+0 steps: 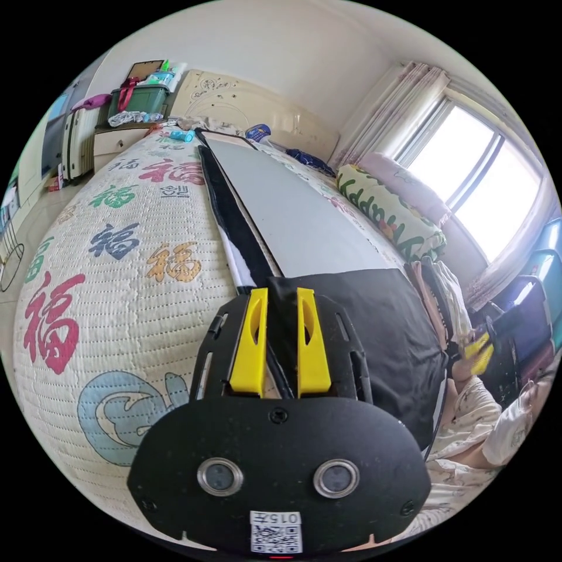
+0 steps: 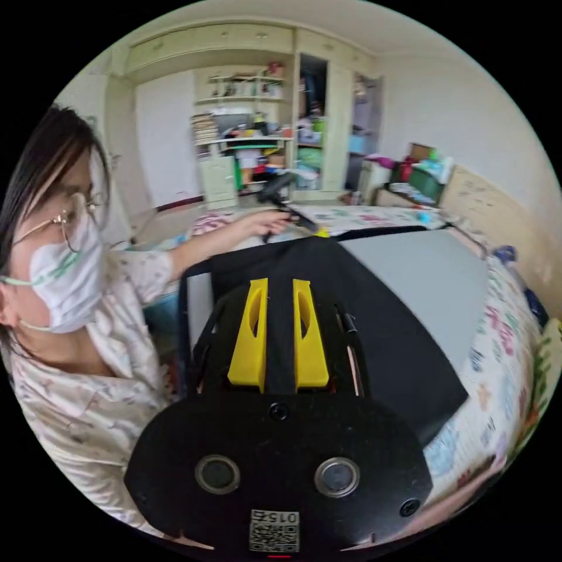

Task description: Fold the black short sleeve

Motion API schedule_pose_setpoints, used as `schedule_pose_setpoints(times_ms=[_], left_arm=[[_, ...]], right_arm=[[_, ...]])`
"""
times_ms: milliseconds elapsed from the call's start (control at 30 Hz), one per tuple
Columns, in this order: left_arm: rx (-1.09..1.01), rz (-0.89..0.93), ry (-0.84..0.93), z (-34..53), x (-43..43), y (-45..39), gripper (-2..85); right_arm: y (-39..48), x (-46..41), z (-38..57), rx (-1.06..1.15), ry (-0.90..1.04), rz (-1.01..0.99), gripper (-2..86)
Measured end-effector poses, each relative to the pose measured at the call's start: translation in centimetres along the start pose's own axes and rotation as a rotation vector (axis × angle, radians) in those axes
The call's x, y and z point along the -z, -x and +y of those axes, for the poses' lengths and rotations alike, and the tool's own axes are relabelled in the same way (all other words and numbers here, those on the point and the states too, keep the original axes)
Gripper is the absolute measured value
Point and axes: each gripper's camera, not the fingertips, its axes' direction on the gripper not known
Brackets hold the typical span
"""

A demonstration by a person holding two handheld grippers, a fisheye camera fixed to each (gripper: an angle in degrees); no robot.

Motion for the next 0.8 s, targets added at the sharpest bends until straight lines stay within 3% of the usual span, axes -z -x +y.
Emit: schedule_pose_setpoints(times_ms=[67, 200, 367, 500, 800], left_arm=[[0.003, -0.02, 0.013, -0.4, 0.4, -0.3, 7.3], [-0.008, -0.043, 0.019, -1.4, 2.2, -1.1, 2.2], [-0.056, -0.069, 0.006, -2.6, 5.3, -2.8, 0.1], [-0.091, -0.115, 0.007, -3.8, 7.9, -4.4, -0.2], [-0.126, -0.254, -0.007, -6.7, 14.3, -7.4, 0.4]], right_arm=[[2.3, -3.1, -0.9, 0.041, 0.014, -0.085, 7.7], [6.5, -12.3, -1.2, 0.16, 0.219, -0.077, 10.7], [8.9, -18.0, 1.0, 0.189, 0.301, -0.088, 10.0], [9.0, -19.9, 3.0, 0.172, 0.308, 0.005, 3.5], [8.4, -20.7, 6.0, 0.142, 0.303, -0.054, 1.4]])
